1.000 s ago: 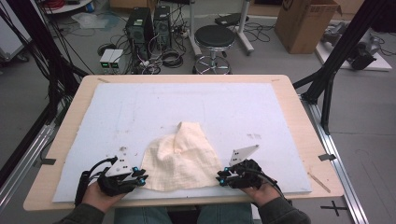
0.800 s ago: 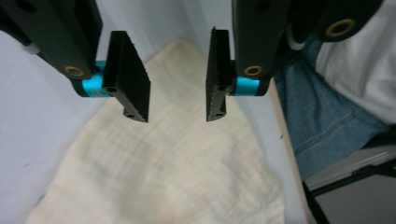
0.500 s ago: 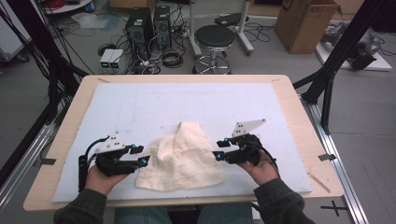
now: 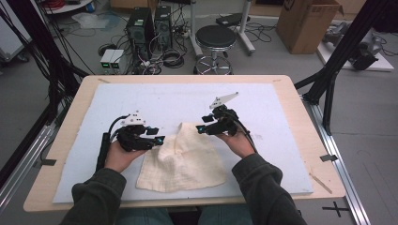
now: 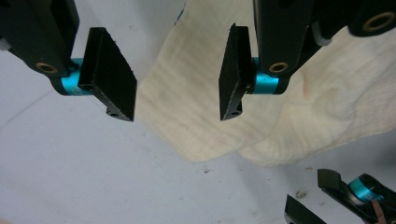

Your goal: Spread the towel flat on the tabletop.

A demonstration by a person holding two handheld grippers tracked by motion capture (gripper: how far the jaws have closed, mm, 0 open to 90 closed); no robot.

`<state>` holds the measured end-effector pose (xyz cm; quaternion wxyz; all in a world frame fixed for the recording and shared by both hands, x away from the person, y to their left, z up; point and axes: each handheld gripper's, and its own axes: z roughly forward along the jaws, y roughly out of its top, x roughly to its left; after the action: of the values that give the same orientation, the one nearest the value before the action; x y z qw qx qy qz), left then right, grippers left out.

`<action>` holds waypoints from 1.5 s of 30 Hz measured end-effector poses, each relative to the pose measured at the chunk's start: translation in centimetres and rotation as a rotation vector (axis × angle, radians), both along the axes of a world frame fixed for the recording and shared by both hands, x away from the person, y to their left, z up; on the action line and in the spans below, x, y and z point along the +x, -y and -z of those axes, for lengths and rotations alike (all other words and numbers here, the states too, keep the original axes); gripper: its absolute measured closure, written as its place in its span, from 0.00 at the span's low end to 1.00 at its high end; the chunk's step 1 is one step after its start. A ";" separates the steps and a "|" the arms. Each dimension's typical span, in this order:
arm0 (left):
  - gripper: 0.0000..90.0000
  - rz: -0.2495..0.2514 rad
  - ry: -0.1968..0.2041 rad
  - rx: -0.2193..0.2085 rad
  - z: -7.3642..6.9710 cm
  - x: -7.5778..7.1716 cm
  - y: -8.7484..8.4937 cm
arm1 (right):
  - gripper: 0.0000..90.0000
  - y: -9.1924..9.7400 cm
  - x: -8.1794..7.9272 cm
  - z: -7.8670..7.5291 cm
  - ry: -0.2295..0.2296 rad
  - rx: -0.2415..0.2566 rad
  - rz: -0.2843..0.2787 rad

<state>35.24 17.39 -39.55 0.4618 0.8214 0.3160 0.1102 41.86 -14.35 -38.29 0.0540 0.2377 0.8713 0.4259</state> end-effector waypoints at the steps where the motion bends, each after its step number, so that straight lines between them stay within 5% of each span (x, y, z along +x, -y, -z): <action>1: 0.59 0.003 -0.009 0.002 0.3 0.3 0.2 | 0.51 -0.4 0.4 0.3 -0.006 -0.007 -0.004; 8: 0.56 0.022 -0.079 0.044 2.3 1.6 1.4 | 0.49 -1.7 2.1 2.5 -0.014 -0.033 -0.015; 17: 0.76 0.000 -0.097 0.116 3.3 2.1 2.2 | 0.85 -4.0 1.9 4.7 -0.030 -0.185 -0.064; 20: 0.84 0.004 -0.096 0.132 3.6 2.2 2.3 | 0.97 -4.1 1.9 4.8 -0.049 -0.178 -0.067; 23: 0.91 0.011 -0.088 0.142 3.5 2.1 2.4 | 0.99 -4.0 1.9 4.7 -0.054 -0.183 -0.060; 28: 0.96 0.000 -0.060 0.124 2.9 1.8 2.0 | 0.99 -3.1 1.9 4.1 -0.083 -0.159 -0.033; 40: 0.96 -0.087 -0.021 0.085 0.6 0.0 0.3 | 0.99 1.5 0.1 0.1 -0.025 -0.091 0.022; 43: 0.96 -0.108 -0.010 0.082 0.1 -0.6 0.0 | 0.99 2.5 -1.0 -0.8 0.007 -0.104 0.025; 45: 0.96 -0.147 -0.016 0.044 -0.2 -1.6 -0.7 | 0.99 3.3 -1.8 -1.4 0.022 -0.122 0.026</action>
<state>33.69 18.07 -39.39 0.4319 0.8067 0.3767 0.1442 40.09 -17.60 -36.92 0.0833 0.2405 0.8919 0.3737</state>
